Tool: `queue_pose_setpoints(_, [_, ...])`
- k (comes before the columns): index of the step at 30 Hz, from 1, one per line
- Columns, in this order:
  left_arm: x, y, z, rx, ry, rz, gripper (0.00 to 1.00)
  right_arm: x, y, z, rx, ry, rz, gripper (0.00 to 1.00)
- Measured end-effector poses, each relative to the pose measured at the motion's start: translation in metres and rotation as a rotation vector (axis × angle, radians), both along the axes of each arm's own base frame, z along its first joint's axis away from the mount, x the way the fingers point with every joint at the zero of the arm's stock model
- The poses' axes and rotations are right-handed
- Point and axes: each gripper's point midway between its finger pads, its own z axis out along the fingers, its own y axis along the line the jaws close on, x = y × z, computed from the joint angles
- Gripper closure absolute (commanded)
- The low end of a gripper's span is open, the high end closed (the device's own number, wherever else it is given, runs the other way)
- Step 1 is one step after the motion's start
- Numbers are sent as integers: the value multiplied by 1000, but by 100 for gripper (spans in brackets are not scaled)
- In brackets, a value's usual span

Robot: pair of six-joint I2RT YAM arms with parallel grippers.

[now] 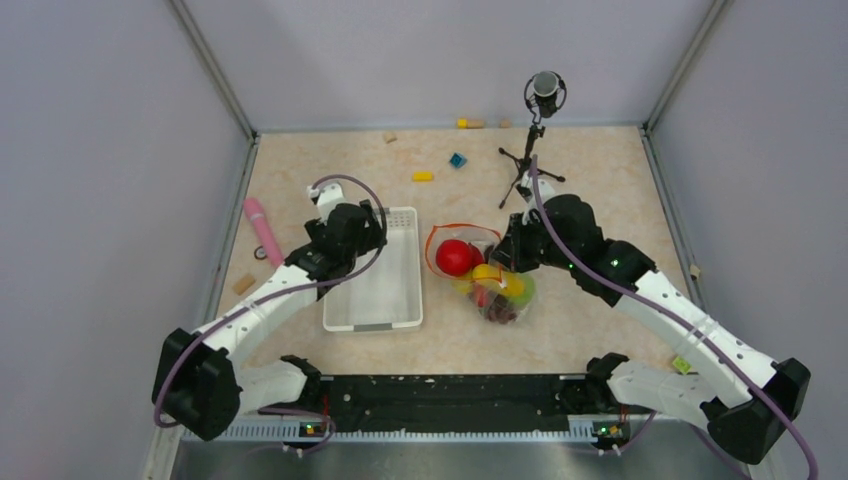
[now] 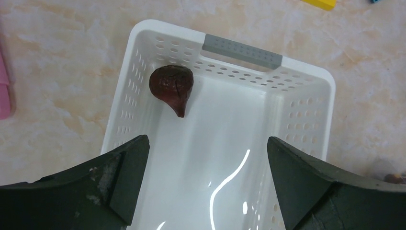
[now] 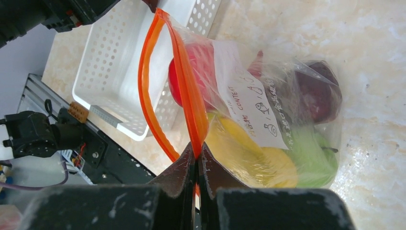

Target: Place the food in the zip-top bag and seal the zipper

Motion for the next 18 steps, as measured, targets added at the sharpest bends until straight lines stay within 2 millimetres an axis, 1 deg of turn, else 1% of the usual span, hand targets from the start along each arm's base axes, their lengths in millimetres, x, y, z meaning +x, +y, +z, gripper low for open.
queue_pose_setpoints(7, [12, 6, -32, 14, 78, 27, 4, 2, -1, -2, -9, -8, -4, 100])
queue_pose_setpoints(13, [26, 14, -46, -9, 86, 47, 8, 3, -3, -2, -17, -16, -8, 100])
queue_pose_setpoints(18, [37, 22, -60, -14, 92, 56, 14, 4, -3, -3, -18, -17, -11, 100])
